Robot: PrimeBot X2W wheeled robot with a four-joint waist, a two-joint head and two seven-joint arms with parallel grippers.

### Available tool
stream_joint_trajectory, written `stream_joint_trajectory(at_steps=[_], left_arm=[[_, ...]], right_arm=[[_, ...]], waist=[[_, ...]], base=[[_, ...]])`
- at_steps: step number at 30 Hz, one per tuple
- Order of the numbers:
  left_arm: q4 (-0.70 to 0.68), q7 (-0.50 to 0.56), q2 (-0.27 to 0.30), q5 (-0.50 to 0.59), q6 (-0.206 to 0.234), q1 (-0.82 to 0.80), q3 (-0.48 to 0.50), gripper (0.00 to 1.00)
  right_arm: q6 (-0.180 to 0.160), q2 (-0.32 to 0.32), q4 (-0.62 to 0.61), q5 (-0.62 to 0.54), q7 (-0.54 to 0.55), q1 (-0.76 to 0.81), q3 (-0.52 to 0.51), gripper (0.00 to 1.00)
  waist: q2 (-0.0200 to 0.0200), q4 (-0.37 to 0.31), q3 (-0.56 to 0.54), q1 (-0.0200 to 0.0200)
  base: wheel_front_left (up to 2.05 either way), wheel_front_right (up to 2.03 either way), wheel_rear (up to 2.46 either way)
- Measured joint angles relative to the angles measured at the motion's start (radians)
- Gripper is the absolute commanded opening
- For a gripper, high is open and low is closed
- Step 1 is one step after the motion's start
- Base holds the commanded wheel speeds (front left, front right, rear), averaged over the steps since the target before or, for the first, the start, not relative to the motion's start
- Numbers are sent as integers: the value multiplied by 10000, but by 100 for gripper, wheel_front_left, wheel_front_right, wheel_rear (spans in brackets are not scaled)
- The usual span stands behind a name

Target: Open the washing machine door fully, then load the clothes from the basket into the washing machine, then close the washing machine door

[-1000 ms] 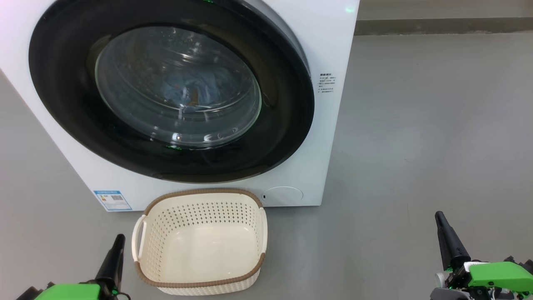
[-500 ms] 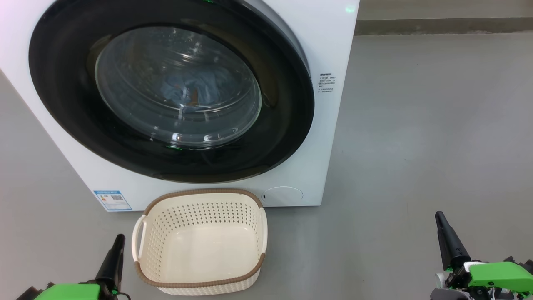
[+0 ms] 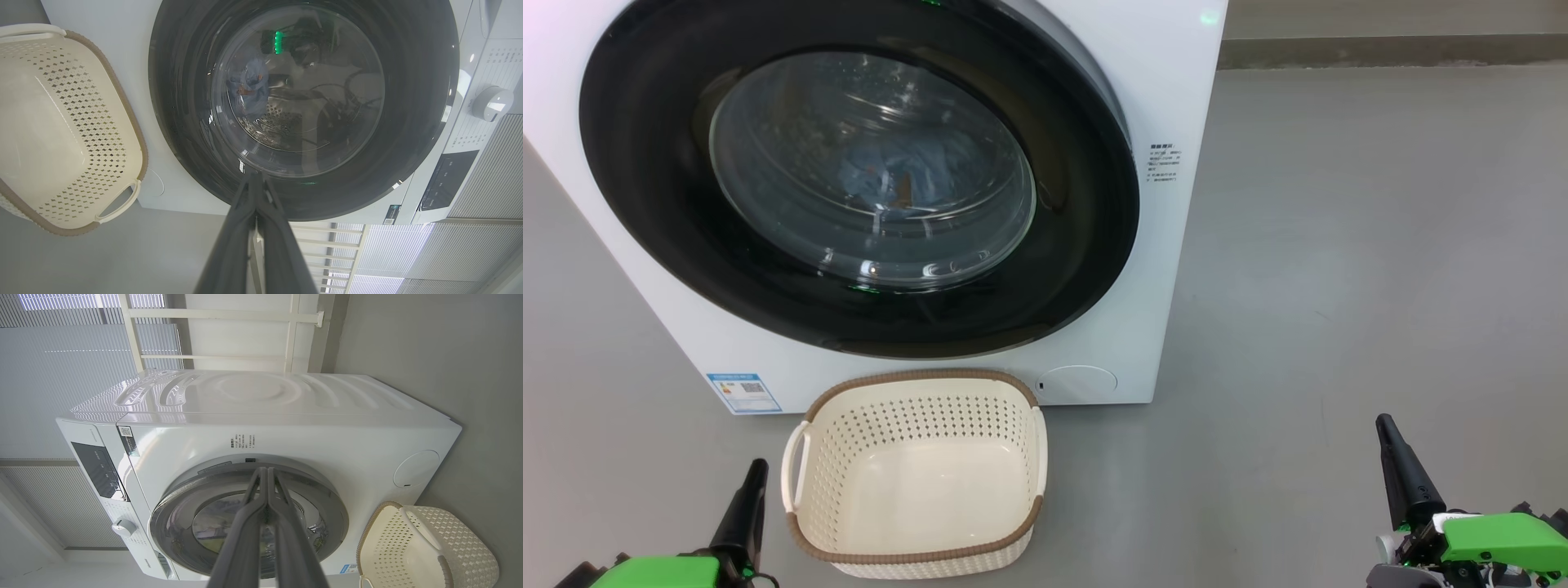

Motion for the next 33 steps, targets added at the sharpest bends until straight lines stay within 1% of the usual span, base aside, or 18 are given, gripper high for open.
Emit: stream_joint_trajectory(at_steps=[33], left_arm=[[0, 0, 0, 0, 0, 0, 2, 0]], right_arm=[[0, 0, 0, 0, 0, 0, -2, 0]], waist=[[0, 0, 0, -1]], base=[[0, 0, 0]])
